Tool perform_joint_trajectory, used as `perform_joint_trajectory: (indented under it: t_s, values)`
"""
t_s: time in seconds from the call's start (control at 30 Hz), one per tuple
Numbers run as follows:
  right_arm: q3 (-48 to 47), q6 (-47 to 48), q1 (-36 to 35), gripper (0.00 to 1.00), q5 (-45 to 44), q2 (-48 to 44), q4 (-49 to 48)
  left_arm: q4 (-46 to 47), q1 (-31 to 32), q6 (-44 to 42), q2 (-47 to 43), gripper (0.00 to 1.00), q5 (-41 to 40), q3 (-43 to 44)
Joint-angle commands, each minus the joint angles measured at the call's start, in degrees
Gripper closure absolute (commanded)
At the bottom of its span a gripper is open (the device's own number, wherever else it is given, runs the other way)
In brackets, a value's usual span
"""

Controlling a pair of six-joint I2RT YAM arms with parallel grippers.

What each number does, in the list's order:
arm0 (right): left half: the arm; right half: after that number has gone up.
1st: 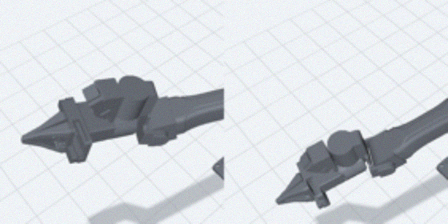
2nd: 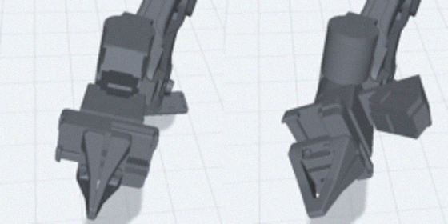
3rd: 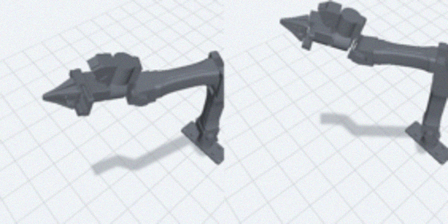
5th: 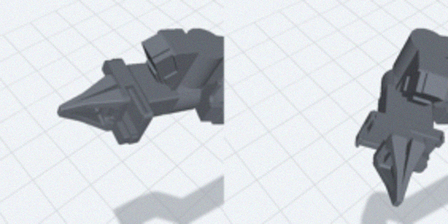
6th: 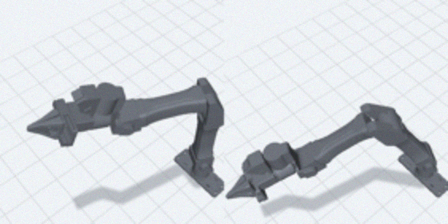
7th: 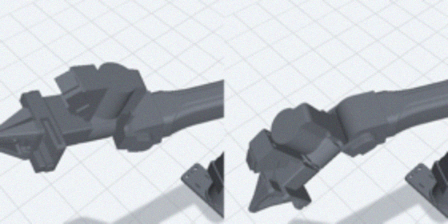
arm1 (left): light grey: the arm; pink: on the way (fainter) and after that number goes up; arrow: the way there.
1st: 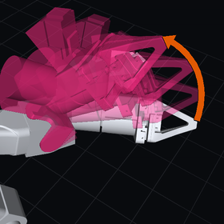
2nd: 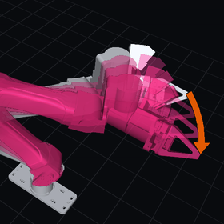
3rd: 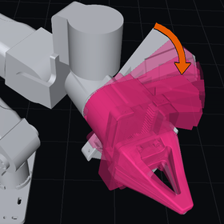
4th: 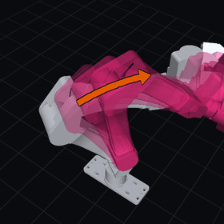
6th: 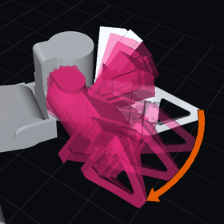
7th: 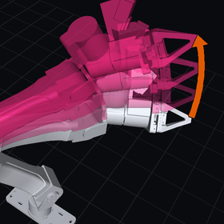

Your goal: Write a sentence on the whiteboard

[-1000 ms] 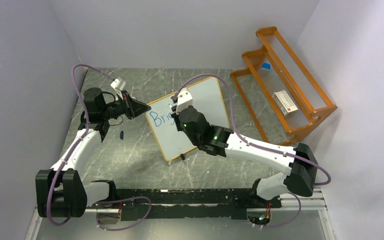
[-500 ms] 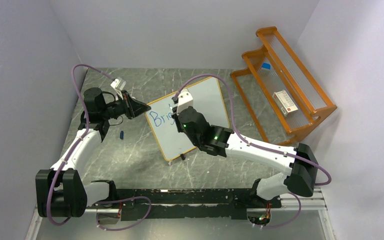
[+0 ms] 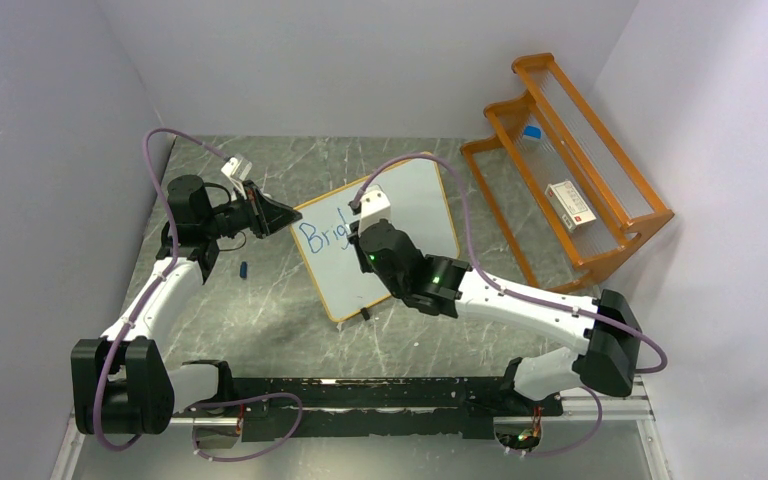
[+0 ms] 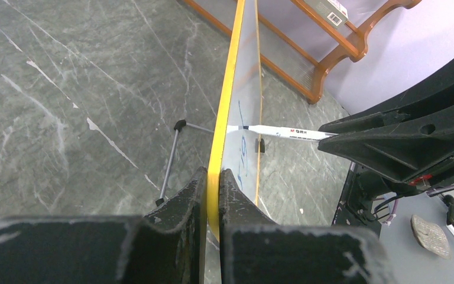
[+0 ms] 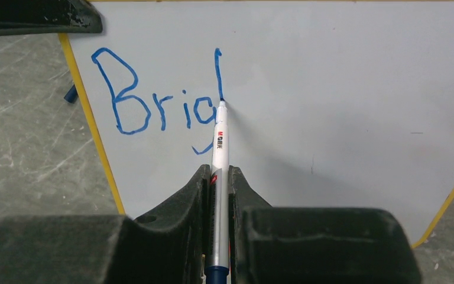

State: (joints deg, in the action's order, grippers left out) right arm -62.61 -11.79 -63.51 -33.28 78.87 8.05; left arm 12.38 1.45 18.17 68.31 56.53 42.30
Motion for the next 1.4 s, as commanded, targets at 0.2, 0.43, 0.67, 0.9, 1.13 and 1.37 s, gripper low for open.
perform_joint_trajectory:
  t_s: [0.2, 0.43, 0.67, 0.9, 1.13, 1.37]
  values:
    - [2.4, -2.3, -0.6, 1.0, 0.3, -1.6, 2.3, -6.2, 1.3, -3.2, 1.7, 0.95, -1.5, -1.1]
    - [2.7, -2.4, -0.9, 1.0, -0.2, -2.0, 2.5, -6.3, 1.3, -3.3, 1.6, 0.95, -1.6, -1.1]
    - [3.4, -2.4, -0.9, 1.0, 0.1, -3.6, 1.2, -6.4, 1.3, -3.3, 1.6, 0.95, -1.6, -1.1]
    - [3.0, -1.4, -0.9, 1.0, -0.3, -5.0, -1.7, -6.5, 1.3, -3.4, 1.7, 0.95, -1.6, -1.1]
    - [2.3, -0.2, -0.9, 1.0, -1.5, -3.3, -3.9, -6.5, 1.3, -3.4, 1.7, 0.95, -1.6, -1.1]
    - [1.7, 0.5, -0.8, 1.0, -1.8, -1.9, -4.6, -6.5, 1.3, -3.4, 1.8, 0.95, -1.5, -1.0]
